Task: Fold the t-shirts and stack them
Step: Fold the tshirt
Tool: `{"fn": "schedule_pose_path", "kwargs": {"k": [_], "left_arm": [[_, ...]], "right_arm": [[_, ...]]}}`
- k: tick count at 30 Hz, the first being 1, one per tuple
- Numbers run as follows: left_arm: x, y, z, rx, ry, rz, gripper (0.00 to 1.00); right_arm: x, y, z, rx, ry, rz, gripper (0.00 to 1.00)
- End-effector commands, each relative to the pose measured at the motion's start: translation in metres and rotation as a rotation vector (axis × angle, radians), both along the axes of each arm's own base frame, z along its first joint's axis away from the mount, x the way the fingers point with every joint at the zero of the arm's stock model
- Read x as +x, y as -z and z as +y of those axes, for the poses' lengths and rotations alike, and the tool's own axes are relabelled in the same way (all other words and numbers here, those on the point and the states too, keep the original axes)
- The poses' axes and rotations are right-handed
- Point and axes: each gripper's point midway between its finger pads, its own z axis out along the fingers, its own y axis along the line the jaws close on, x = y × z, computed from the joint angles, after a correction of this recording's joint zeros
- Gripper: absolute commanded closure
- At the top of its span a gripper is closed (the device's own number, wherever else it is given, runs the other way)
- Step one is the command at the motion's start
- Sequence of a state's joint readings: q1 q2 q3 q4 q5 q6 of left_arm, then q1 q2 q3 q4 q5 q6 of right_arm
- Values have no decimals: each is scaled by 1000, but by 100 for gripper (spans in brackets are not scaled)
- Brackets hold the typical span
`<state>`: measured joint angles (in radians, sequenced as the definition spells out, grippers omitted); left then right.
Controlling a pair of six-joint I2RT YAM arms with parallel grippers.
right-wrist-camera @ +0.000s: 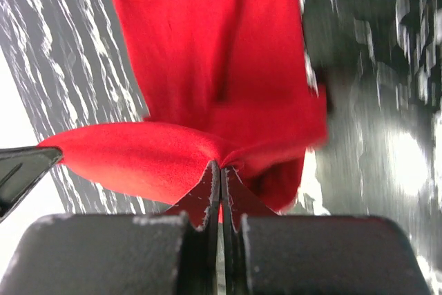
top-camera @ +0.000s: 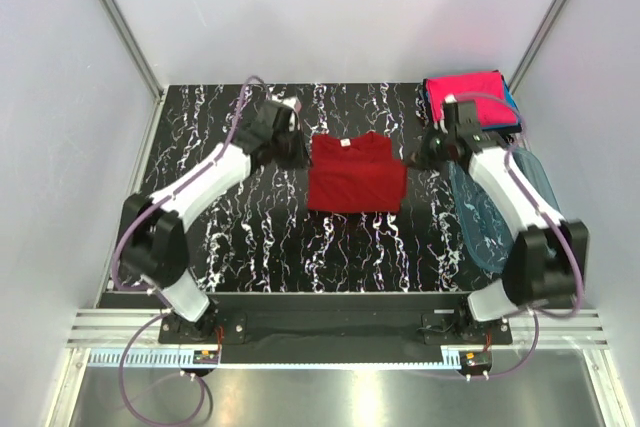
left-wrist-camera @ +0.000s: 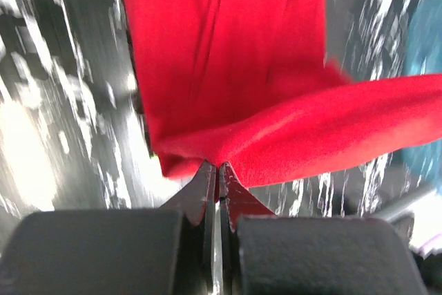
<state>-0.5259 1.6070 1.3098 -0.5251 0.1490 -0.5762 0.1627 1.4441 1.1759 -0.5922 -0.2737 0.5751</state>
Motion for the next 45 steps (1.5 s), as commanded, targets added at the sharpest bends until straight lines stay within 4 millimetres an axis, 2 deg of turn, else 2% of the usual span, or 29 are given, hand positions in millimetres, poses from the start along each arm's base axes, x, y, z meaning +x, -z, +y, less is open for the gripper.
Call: {"fn": "schedule_pose_path", "kwargs": {"k": [1,2,3,4,5,6,7,8,9,10,11,12,13,14,17,22,23,25,28,29,31,32,33,34,36,37,39,40,45], "left_arm": [[53,-17,-1,8,40,-80,100],[74,-37,-6,-1,51,-144,100],[91,-35,0,10,28,-152,100],[107,-12,-1,28,17,-115,100],[130,-26,3,-1,-9,-148,100],[141,-21,1,-27,-2,-135,99],[156,7,0,-20,-12,-88,96],[181,-8,5,-51,-36,-130,96],[195,-5,5,-62,-46,-140,96],[209,23,3,-68,-39,-104,94],[230,3,0,-114,-51,-160,92],[248,-1,5,-151,-60,-198,85],[257,13,-1,-194,-36,-192,71],[277,-6,4,-238,-64,-262,67],[298,-16,21,-273,-114,-333,60],[288,-39,35,-233,-89,-406,52],[282,-29,34,-224,-68,-393,52],[269,-32,30,-239,-26,-381,54],[249,-5,31,-232,-8,-297,56],[241,4,31,-227,-7,-258,56],[227,10,31,-234,2,-212,57],[213,29,32,-224,0,-149,57],[204,27,36,-213,-8,-138,57],[188,48,39,-189,-11,-86,57],[174,47,48,-146,-44,-83,57],[160,63,51,-124,-47,-47,55],[149,64,57,-85,-64,-48,54],[139,77,58,-66,-65,-23,52],[121,102,50,-71,-43,30,51]], "right_arm": [[58,-16,-1,-6,-34,-92,98],[80,-9,0,-9,-34,-80,97],[91,-6,1,-5,-38,-77,95],[103,-3,-2,3,-34,-72,94],[125,9,0,6,-39,-59,93],[136,14,1,23,-45,-54,90],[148,20,-1,36,-45,-47,88],[168,32,3,53,-52,-40,87],[178,36,6,74,-62,-40,85],[189,43,7,84,-64,-38,84],[209,28,10,96,-69,-91,83],[219,57,13,107,-73,-51,81],[229,61,14,115,-79,-61,71],[248,66,17,125,-88,-89,65],[269,61,18,153,-118,-134,57],[264,42,-3,103,-73,-148,56],[256,35,-3,92,-86,-150,56],[246,28,-2,89,-99,-150,57],[226,26,3,70,-138,-146,57],[222,15,5,67,-147,-166,57],[215,18,7,60,-165,-163,57],[206,24,12,54,-188,-152,57],[202,29,15,51,-200,-142,56],[192,43,14,45,-207,-107,56],[182,47,9,11,-188,-90,55],[173,60,8,1,-185,-64,55],[167,58,4,-14,-175,-72,55],[162,64,3,-15,-174,-66,56],[142,86,22,51,-242,-33,51]]}}
